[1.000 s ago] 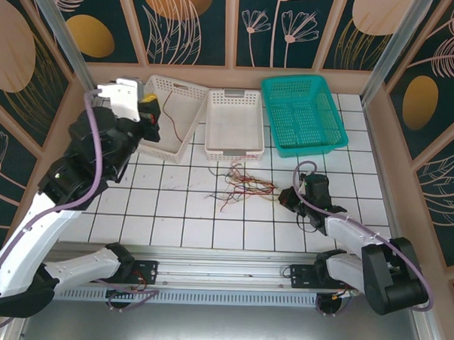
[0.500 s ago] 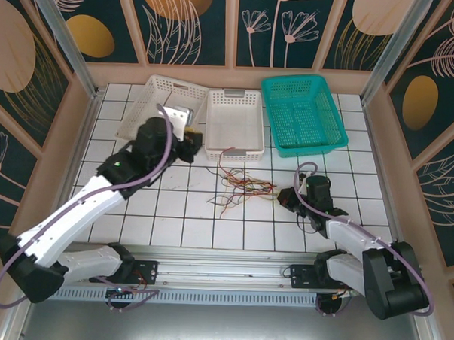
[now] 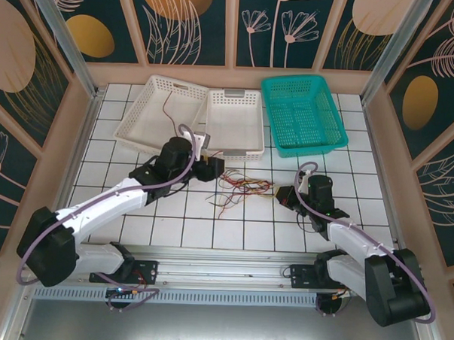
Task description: Untangle the cables
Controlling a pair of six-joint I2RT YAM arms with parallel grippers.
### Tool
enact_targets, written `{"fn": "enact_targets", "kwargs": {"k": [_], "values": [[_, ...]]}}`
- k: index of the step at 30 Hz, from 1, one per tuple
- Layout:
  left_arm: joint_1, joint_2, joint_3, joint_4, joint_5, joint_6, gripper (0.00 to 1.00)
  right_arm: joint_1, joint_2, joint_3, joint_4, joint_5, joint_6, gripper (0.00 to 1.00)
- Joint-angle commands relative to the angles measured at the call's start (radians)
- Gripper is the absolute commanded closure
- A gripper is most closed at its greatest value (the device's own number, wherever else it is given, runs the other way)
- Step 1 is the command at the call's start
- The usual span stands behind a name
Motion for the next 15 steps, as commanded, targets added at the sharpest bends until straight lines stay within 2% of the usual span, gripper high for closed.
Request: {"fn": "enact_targets", "kwargs": {"k": [1,8,15], "values": [[0.000,0.013,-0.031,0.122,0.043,-0.050,0.38,-0.005,-0.023,-0.008,0.040,-0.034,-0.010,1.00],[0.000,0.063,-0.056,0.110,-0.001,-0.031,0.38,-0.006,-0.048,-0.003,0.035,-0.043,-0.012,1.00],[0.001,-0.085,-0.115,0.076,-0.096,-0.077,0.32,-0.008,-0.060,-0.006,0.020,-0.035,-0.018,1.00]]}}
